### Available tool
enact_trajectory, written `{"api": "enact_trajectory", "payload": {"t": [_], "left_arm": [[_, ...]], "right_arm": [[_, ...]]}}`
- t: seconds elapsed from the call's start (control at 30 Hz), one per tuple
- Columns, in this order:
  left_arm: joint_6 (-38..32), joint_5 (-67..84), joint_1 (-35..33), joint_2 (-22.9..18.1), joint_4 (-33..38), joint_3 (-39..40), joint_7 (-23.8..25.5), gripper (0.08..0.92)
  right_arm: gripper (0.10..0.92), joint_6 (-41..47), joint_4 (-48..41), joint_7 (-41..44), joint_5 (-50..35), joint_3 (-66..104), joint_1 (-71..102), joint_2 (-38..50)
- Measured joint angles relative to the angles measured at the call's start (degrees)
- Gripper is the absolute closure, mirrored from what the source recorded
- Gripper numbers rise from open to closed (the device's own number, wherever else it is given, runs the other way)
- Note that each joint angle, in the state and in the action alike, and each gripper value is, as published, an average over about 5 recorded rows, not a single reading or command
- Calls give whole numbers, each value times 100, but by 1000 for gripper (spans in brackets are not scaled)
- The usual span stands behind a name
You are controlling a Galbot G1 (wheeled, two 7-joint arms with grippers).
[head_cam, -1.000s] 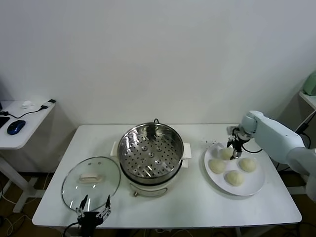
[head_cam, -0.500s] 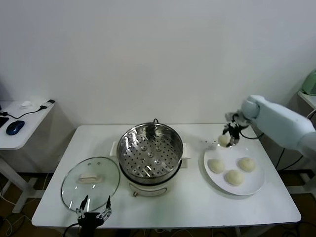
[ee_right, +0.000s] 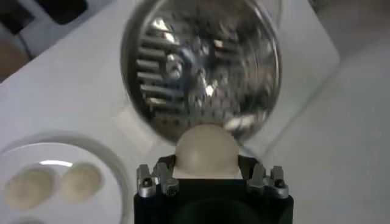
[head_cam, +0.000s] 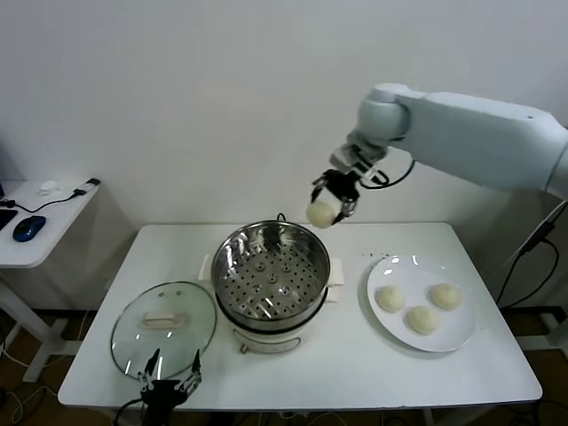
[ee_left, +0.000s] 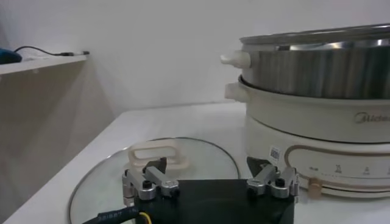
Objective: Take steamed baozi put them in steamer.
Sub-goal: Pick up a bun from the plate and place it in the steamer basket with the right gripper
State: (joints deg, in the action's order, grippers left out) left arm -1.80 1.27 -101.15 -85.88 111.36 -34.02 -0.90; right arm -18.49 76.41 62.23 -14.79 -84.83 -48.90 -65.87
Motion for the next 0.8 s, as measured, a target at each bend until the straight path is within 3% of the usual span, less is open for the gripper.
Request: {"api": "enact_trajectory", "payload": {"t": [0.37, 0.8], "left_arm": [[32, -16, -12, -15, 16, 32, -10, 177], [28, 31, 6, -15, -27, 44, -31, 177]], "right_arm": [[338, -1094, -597, -591, 1767, 370, 977, -619], [338, -1631, -1906, -863, 2491, 776, 1929, -1270]]}}
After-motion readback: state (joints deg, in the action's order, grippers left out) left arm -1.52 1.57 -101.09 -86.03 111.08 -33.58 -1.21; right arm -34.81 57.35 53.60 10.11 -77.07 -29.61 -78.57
